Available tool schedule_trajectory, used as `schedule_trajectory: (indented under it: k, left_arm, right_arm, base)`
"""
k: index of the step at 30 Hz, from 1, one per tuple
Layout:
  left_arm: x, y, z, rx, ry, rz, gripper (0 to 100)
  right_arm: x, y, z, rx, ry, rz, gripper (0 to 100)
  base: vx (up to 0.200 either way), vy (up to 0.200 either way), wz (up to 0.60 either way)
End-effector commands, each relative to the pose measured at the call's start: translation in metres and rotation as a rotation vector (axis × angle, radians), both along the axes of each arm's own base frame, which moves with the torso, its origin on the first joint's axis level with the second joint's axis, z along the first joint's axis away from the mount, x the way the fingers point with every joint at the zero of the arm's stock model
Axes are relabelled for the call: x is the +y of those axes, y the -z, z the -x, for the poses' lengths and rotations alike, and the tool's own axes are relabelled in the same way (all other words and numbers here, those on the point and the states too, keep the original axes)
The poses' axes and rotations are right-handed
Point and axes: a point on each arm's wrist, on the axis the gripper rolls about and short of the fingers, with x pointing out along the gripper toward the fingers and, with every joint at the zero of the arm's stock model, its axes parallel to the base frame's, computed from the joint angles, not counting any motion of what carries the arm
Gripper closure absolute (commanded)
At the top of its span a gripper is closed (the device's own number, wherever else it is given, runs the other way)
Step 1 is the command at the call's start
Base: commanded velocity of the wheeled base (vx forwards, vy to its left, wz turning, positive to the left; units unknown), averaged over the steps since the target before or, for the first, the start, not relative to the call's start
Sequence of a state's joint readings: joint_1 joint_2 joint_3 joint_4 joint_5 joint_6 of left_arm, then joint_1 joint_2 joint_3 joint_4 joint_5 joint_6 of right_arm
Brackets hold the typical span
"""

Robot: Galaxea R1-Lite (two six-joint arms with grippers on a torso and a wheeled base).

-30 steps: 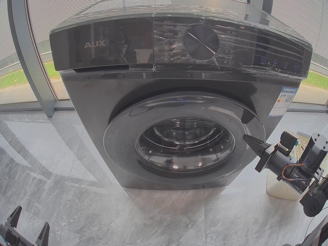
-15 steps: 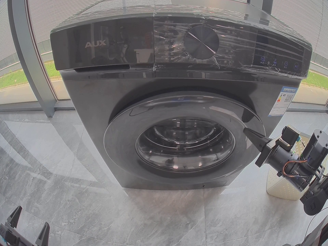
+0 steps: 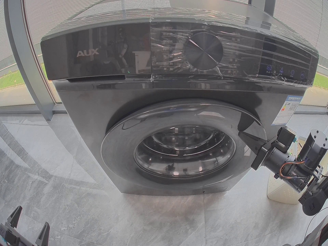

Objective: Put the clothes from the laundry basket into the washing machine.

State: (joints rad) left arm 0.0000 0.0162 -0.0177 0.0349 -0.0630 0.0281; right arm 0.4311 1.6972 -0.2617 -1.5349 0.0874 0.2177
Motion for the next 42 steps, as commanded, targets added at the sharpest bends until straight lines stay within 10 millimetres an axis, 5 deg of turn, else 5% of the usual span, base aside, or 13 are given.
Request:
schedule_trajectory:
  k: [1,6,11,12,26,42]
  left_arm:
    - [0.0,0.005,0.0,0.005,-0.002,0.002,0]
    - [0.0,0.005,0.0,0.005,-0.002,0.005,0]
    - [0.0,0.005,0.0,0.005,-0.002,0.002,0]
    - [0.0,0.005,0.0,0.005,-0.002,0.002,0]
    - [0.0,0.005,0.0,0.006,0.005,-0.007,0]
    - [0.0,0.005,0.0,0.004,0.0,-0.01,0]
  right_arm:
    - [0.0,-0.003,0.0,-0.017,0.034,-0.011,100]
    - [-0.002,-0.001,0.015,-0.009,0.013,0.002,100]
    - [-0.019,-0.007,0.063,-0.038,-0.066,-0.005,100]
    - [-0.022,-0.006,0.069,-0.036,-0.068,-0.004,0]
    - [-0.059,-0.015,0.107,-0.084,0.08,0.076,0]
    - [-0.099,0.014,0.218,-0.198,0.333,0.11,0]
  base:
    - [0.0,0.0,0.0]
    - [0.0,0.0,0.0]
    - [0.0,0.0,0.0]
    - [0.0,0.0,0.0]
    - [0.0,0.0,0.0]
    - [0.0,0.0,0.0]
